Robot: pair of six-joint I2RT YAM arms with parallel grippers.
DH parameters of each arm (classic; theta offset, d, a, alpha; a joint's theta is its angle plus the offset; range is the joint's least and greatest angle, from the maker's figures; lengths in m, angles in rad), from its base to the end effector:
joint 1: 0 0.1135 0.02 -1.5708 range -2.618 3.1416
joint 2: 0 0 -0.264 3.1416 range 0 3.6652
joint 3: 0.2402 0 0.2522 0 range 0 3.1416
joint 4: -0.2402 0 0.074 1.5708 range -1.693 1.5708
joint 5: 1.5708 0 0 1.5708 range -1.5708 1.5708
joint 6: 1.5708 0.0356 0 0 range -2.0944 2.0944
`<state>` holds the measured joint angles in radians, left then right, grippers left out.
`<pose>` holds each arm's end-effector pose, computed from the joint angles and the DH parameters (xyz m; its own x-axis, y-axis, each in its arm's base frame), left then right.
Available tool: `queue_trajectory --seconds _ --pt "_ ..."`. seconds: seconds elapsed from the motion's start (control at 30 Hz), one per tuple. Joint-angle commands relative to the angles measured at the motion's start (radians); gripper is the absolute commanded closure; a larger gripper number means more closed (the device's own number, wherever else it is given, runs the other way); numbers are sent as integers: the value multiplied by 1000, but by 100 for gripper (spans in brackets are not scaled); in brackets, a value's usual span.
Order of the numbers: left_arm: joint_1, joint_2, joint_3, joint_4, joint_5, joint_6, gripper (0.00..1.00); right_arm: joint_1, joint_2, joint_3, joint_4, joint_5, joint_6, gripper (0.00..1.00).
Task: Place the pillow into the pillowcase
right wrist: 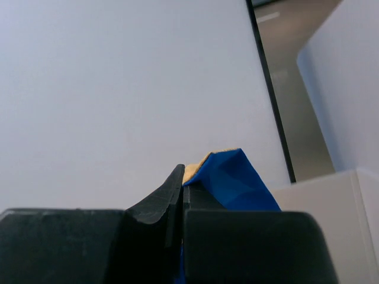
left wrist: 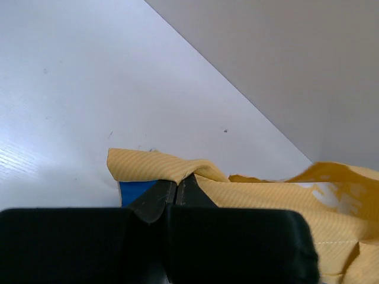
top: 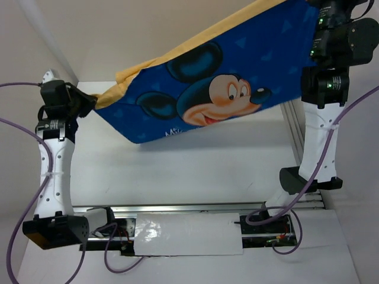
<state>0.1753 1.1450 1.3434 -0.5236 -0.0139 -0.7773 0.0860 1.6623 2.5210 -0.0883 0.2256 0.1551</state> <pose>0.2393 0.0429 0.4260 -0.0929 -0.7286 -0.6786 -0.3542 0.6611 -0.6614 0.2366 0.0124 0.6767 0.6973 0.2112 -0.6849 -0.0319 0.9638 0.2648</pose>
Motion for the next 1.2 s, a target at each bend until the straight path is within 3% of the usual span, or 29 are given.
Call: queue_trajectory --seconds 0.0,0.1,0.2,0.23,0.4,0.57,0.77,1.0,1.17 --pt "102 42 138 -79 -15 39 100 1 -68 -3 346 115 -113 100" --pt "193 88 178 -105 35 41 100 1 -90 16 375 139 -140 100" --pt "202 189 212 -99 259 79 100 12 -102 31 398 8 -149 100" --pt "202 190 212 -99 259 79 100 12 -86 54 389 8 -149 100" --pt "213 145 354 -145 161 113 100 12 -125 18 435 77 -192 100" --pt "250 173 724 -338 14 153 100 21 -185 28 461 77 -226 100" --pt "300 173 718 -410 26 138 100 21 -297 19 521 58 -206 100" --pt "300 145 1085 -513 -210 159 100 30 -427 -123 499 159 -336 100" --pt "300 62 1031 -446 -184 190 100 67 -434 -123 467 170 -385 100"
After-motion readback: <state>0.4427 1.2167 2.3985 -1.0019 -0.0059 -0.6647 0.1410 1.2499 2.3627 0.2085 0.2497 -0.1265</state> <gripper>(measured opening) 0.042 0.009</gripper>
